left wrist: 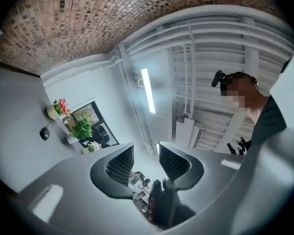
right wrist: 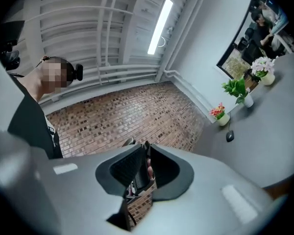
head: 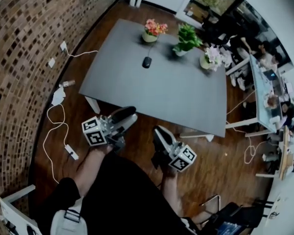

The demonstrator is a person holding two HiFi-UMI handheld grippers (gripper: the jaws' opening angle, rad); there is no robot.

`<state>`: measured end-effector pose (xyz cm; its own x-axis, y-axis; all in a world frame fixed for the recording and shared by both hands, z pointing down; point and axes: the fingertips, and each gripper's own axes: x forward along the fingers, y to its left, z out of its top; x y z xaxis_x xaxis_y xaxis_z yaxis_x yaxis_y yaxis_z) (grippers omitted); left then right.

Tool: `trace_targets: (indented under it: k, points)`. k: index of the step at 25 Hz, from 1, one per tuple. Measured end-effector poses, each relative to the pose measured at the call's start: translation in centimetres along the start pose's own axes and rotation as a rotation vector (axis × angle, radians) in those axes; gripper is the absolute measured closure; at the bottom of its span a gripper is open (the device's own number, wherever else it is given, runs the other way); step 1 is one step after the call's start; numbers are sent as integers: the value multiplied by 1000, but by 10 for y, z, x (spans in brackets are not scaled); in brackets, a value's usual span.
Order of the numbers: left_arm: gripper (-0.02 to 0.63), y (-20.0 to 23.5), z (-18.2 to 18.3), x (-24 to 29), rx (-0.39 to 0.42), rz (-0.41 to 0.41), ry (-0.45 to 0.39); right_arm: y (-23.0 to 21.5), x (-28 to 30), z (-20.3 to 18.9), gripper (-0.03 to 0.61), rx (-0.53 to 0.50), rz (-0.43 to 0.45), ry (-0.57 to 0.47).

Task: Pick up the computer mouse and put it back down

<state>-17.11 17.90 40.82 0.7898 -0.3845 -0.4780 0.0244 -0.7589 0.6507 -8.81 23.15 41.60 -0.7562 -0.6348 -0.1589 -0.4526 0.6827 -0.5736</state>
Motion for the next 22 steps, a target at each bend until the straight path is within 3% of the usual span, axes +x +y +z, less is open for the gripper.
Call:
trace_targets:
  k: [3,7,9,16,22]
  points:
    - [475,36,25,-8,20,33,-9,-16,43,-6,482,6,-14,46]
    - [279,79,43,-18,36,127,-13,-31,75,-19,433,24,-42,115]
    - [239,87,48,-15,76,147,0,-40,82,-15,433,32,-50,120]
    - [268,111,50,-2,78,146,42,-74,103,-7,433,77,-11,132]
    - [360,143,53,31,139,197,81,-124,112,26,433,102,74,117]
